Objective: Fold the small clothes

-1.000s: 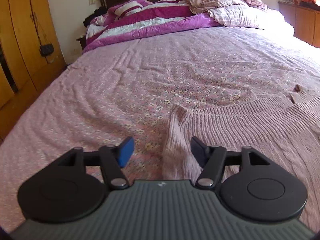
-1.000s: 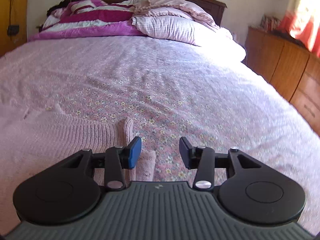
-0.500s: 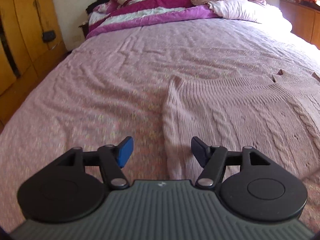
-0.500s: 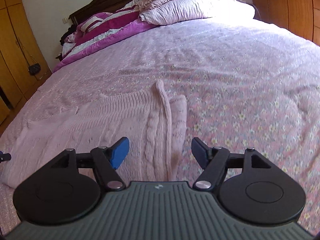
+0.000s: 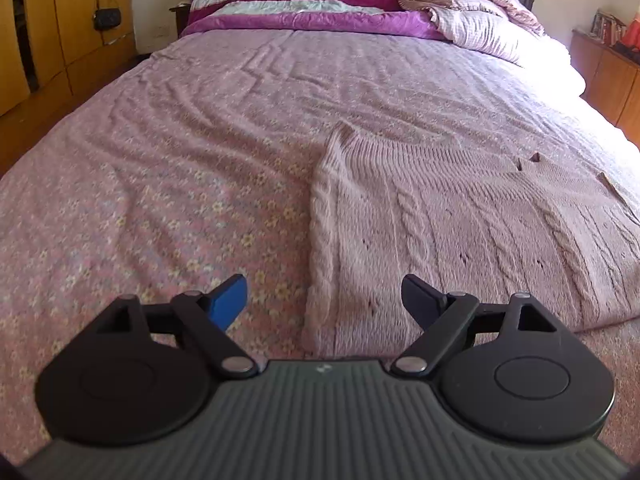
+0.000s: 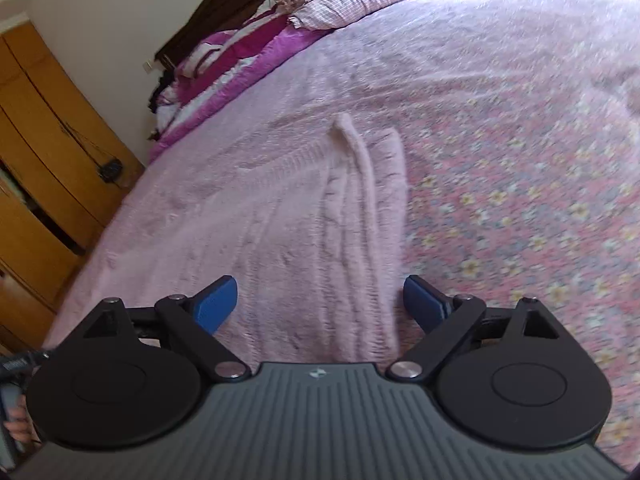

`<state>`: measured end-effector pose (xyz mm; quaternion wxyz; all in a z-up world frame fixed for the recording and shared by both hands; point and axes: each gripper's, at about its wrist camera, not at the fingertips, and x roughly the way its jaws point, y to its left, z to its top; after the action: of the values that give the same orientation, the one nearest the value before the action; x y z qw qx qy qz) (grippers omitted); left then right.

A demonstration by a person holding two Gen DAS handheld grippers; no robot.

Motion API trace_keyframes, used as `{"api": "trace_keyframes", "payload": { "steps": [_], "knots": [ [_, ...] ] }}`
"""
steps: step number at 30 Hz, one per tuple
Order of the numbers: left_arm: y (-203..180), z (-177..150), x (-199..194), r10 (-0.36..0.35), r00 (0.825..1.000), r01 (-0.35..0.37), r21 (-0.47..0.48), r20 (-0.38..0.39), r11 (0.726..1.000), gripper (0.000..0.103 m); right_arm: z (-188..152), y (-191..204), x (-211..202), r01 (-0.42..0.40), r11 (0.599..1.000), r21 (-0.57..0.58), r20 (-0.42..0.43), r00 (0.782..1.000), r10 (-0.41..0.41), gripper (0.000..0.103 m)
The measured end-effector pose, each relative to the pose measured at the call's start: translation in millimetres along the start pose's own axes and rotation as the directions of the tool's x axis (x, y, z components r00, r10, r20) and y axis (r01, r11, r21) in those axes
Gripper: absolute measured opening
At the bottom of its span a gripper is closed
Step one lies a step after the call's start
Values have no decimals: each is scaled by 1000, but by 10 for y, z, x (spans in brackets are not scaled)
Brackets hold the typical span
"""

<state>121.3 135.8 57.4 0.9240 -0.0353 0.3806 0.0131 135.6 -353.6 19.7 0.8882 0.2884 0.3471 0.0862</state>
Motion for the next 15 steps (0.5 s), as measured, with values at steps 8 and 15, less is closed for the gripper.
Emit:
{"api": "trace_keyframes", "payload": {
  "steps": [8, 15],
  "knots": [
    [-24, -89, -17, 22, 999, -22, 6, -30, 1000, 86, -88, 32, 122, -93, 992, 80, 71, 994, 88, 103],
    [-83, -144, -43, 37, 998, -36, 24, -46, 999, 86, -96, 54, 200, -59, 994, 87, 128, 991, 47, 83]
  ]
}}
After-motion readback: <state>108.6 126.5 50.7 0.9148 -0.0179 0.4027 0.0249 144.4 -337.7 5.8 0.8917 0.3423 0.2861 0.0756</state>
